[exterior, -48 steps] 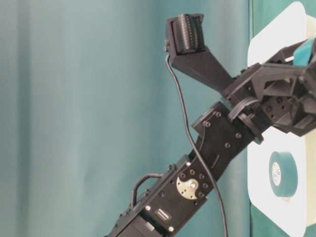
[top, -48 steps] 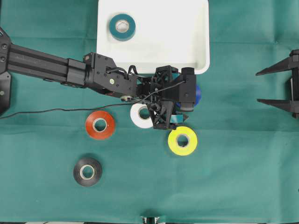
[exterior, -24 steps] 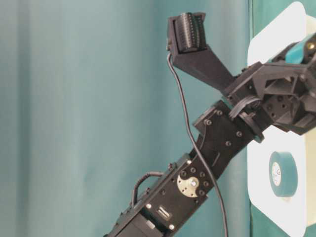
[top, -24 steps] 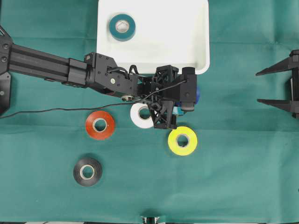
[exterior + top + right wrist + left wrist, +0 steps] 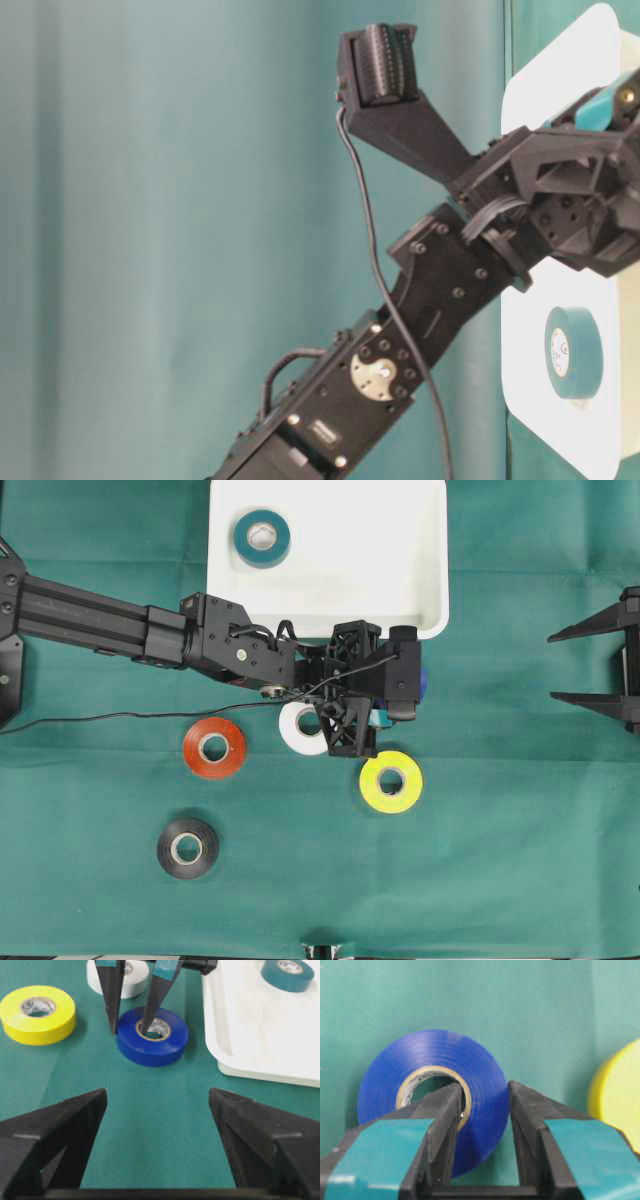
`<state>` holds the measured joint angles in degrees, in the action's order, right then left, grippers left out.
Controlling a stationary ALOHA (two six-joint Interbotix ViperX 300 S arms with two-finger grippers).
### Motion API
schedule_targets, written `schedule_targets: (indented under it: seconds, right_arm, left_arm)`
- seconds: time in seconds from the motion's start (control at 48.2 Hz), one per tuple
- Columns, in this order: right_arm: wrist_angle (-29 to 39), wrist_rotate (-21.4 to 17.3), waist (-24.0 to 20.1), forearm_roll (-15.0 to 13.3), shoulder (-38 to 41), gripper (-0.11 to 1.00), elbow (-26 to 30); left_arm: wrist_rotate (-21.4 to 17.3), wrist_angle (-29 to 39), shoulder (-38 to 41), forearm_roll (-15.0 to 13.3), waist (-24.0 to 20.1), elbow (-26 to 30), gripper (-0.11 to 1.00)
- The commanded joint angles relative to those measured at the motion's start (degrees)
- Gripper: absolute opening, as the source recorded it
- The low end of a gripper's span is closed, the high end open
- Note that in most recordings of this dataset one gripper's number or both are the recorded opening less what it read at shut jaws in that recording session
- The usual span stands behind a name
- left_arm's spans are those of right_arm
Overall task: Put the tape into the white case with the left arm.
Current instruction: 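Lower the left gripper into the blue roll's hole and close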
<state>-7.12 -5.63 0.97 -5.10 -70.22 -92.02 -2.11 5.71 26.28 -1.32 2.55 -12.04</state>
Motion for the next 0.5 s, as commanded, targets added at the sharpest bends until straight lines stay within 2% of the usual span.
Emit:
schedule_targets:
  seconds: [0.0, 0.477]
  right_arm:
    - [-0.6, -0.1, 0.0, -0.1, 0.4, 0.86, 0.6]
    - [-0.6, -0.1, 0.1, -0.1, 0.4, 0.86, 0.7]
  left_arm:
    - [0.1, 0.3, -4.2, 0.1, 1.7, 1.2, 0.26]
    - [0.1, 5.7, -11.3, 0.1, 4.0, 1.2, 0.26]
